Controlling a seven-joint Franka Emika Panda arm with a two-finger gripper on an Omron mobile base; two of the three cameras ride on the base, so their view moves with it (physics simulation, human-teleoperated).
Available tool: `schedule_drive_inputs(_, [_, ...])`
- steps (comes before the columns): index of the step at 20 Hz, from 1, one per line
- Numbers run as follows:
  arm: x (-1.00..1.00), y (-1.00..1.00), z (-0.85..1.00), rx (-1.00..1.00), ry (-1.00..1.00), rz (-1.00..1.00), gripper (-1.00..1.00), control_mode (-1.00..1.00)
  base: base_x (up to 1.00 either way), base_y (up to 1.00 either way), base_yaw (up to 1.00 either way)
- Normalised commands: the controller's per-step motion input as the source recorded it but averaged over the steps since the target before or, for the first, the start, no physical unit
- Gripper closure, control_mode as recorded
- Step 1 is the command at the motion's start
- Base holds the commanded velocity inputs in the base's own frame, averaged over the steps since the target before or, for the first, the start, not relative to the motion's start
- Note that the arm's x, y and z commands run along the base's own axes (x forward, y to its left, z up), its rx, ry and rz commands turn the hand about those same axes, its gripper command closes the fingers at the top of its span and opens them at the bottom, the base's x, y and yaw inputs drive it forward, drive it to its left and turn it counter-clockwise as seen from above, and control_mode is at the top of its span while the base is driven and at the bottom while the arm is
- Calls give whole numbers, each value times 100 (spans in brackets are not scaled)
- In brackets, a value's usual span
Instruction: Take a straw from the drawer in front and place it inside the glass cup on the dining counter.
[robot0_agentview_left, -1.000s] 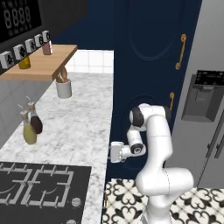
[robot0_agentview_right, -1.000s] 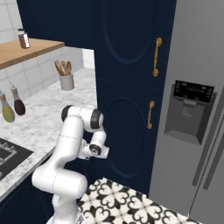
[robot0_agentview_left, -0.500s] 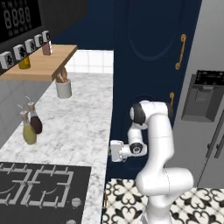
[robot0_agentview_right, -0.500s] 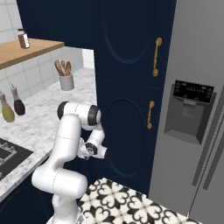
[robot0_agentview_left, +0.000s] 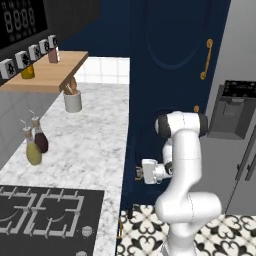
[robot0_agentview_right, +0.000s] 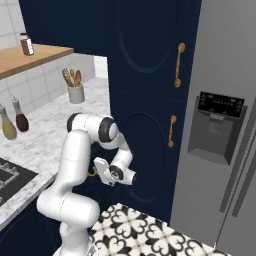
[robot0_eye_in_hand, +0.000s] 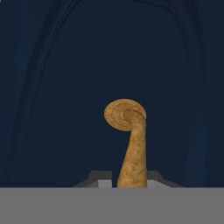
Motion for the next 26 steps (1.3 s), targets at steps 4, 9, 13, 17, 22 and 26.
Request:
schedule_drive_inputs(4, [-33,-100,5,0,0,0,100,-100,0,0,0])
schedule_drive_inputs(9, [-32,-100,6,0,0,0,100,-100,0,0,0])
schedule_drive_inputs(13, [-28,-100,3,0,3,0,100,-100,0,0,0])
schedule_drive_inputs(17, [-21,-93,2,0,5,0,-100,-100,0,0,0])
schedule_drive_inputs(22, [-2,-23,-3,-16,13,-3,-100,-100,0,0,0])
schedule_drive_inputs(26, [-32,-70,20,-21,5,-10,-100,-100,0,0,0])
